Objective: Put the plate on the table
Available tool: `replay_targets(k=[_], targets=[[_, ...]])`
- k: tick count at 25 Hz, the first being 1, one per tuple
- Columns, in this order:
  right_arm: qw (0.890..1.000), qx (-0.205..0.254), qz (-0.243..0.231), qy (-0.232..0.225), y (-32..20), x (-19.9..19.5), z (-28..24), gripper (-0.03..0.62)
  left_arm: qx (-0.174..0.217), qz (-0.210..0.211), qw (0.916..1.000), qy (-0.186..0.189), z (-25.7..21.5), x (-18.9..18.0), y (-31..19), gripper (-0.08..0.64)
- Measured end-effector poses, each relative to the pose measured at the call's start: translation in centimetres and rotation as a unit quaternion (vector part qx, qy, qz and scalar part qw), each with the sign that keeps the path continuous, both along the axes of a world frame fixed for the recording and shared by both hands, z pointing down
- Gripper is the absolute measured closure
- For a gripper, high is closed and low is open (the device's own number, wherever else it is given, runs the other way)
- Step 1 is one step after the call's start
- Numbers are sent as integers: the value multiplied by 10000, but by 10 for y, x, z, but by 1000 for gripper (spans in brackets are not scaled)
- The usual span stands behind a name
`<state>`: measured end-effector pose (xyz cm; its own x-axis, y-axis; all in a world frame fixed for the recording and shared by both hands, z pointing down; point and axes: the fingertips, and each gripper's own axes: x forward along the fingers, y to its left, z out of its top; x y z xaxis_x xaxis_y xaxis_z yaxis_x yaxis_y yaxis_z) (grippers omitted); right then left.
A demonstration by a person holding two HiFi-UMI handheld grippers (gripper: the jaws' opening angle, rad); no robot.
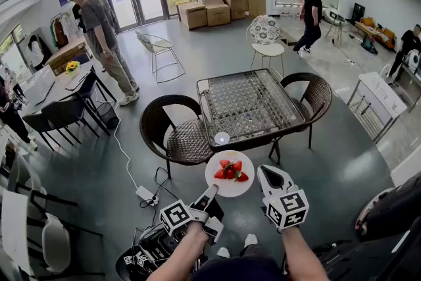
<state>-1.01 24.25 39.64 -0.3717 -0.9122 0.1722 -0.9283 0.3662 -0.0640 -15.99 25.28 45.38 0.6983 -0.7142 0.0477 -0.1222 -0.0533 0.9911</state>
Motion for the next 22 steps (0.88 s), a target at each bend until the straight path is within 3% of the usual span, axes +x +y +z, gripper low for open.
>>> replay_targets(k=[11,22], targets=[[10000,-11,-46,-32,-11,11,0,588,-61,-33,10000,-1,6,12,-9,541],[9999,57,-157,29,-39,46,-2,588,-70,-165,9998,-50,10,35,-27,541]])
